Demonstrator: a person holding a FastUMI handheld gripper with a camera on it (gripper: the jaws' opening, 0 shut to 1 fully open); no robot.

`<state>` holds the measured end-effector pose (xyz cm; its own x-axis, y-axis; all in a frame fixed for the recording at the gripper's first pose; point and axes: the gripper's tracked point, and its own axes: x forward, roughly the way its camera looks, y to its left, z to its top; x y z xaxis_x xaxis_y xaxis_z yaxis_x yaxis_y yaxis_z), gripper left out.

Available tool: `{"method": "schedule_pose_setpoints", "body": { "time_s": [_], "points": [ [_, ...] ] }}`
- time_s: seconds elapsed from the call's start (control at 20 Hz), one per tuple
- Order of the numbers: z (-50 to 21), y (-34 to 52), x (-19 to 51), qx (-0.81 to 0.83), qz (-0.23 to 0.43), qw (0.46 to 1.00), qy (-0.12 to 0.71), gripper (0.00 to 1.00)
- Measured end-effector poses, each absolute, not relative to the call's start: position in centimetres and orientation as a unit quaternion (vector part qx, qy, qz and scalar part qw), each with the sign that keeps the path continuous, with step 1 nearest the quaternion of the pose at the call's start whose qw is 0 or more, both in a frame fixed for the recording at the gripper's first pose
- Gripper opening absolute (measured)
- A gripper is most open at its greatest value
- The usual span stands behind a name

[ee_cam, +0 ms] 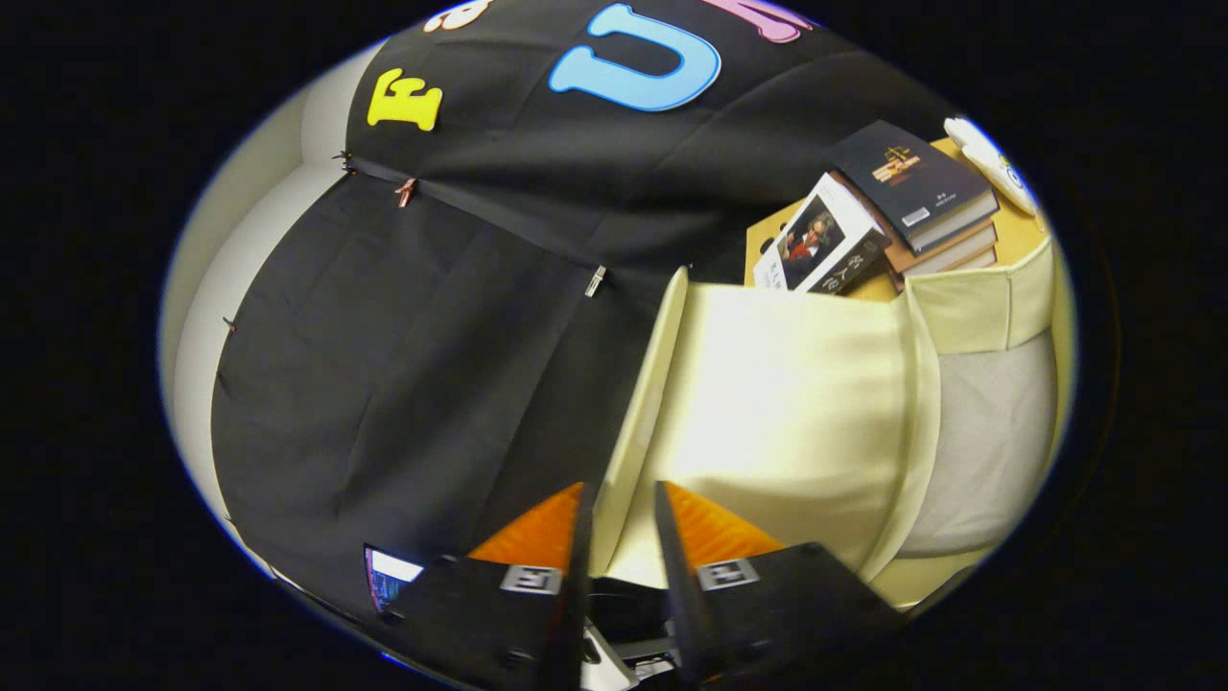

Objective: Open the storage box then place both shoes into the box .Put the left shoe in first, then the right shoe, with the right side of both shoes facing outward in a uniform manner.

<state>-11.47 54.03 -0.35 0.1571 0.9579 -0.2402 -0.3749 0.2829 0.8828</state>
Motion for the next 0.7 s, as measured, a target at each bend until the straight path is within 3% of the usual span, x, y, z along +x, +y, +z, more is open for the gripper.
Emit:
{"method": "schedule_pose_setpoints", "body": {
  "time_s": [0.1, 0.4, 0.7],
  "points": [
    [-0.3, 52.4, -10.4, 0.322, 0.49, 0.703, 0.404, 0.99],
    [0.7, 42.6, -7.4, 0.222, 0.46, 0.81, 0.29, 0.97],
    [1.2, 29.7, -4.6, 0.18, 0.366, 0.886, 0.22, 0.98]
  ]
}}
